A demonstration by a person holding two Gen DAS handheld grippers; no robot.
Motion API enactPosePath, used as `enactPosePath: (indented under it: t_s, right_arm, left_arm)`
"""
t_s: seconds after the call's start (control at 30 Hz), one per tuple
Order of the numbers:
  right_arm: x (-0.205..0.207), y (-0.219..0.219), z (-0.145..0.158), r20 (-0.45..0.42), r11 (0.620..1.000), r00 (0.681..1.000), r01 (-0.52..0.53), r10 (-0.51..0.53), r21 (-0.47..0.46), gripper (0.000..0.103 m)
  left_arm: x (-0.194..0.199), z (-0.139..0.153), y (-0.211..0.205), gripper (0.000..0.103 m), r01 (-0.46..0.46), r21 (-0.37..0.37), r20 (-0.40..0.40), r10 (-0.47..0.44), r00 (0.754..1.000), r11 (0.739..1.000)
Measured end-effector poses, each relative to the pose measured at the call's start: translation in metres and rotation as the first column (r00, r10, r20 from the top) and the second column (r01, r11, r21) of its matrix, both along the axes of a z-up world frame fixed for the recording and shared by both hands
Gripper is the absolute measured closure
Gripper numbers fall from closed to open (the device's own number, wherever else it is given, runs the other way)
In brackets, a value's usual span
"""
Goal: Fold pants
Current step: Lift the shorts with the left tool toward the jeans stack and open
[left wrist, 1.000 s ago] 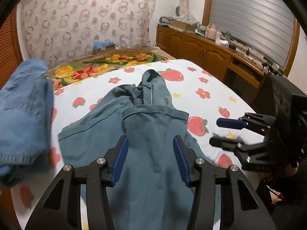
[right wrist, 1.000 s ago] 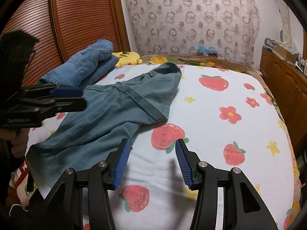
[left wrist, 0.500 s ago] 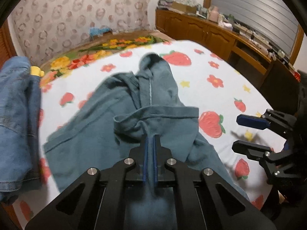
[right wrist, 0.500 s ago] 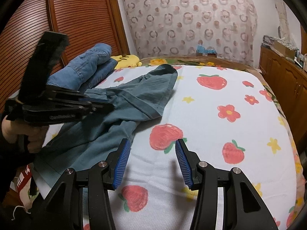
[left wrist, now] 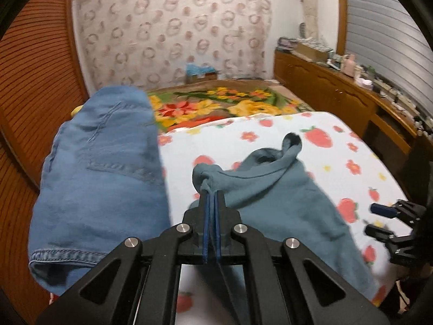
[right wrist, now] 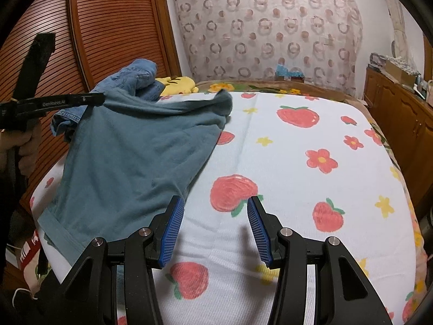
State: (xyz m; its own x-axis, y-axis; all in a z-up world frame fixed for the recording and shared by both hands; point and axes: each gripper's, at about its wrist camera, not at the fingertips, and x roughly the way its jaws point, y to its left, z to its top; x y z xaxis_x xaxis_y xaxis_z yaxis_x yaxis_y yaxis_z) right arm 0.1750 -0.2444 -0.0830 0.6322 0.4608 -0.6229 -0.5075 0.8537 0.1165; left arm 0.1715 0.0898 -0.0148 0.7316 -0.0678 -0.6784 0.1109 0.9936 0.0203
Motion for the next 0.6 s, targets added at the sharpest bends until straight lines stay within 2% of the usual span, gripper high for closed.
enactPosePath:
  t_s: [0.13,0.3,0.4,0.43,0.53,0.57,0.6]
  right_arm:
    - [-0.001,0.002,0.001,-0.001,1.000,1.000,-0.003,0.003,-0.007,0.052]
    - [-0.001,0.003,0.001,-0.002,1.000,1.000,-0.004,0.004,-0.010,0.052]
    - [-0.001,0.002,0.000,-0.003,1.000,1.000,-0.005,0.005,-0.012,0.052]
    - [-0.001,0.002,0.000,-0.003,1.000,1.000,-0.005,0.005,-0.012,0.052]
    - [-0.001,0.002,0.000,-0.003,1.000,1.000,-0.005,0.005,-0.012,0.052]
    - [-0.001,0.002,0.000,-0.003,1.000,1.000,-0.006,0.006,-0.012,0.052]
    - [-0.001,0.002,0.000,-0.003,1.000,1.000,-0.005,0.005,-0.012,0.052]
  left_arm:
    - [0.002,-0.013,0.004,0.099,-0.010,-0.005,-0.021,0.010,1.000,1.000]
    - [0.000,-0.014,0.004,0.098,-0.013,-0.023,-0.012,0.013,1.000,1.000]
    - [0.000,-0.011,0.004,0.092,-0.011,-0.037,-0.003,0.011,1.000,0.999]
    - [0.000,-0.010,0.003,0.087,-0.012,-0.029,0.001,0.012,1.000,1.000]
    - [0.001,-0.009,0.001,0.061,0.004,-0.033,0.007,-0.004,1.000,0.999]
    - [0.002,-0.010,0.000,0.056,0.011,-0.039,0.006,-0.010,1.000,0.999]
    - [0.002,-0.011,-0.001,0.056,0.014,-0.041,0.003,-0.014,1.000,0.999]
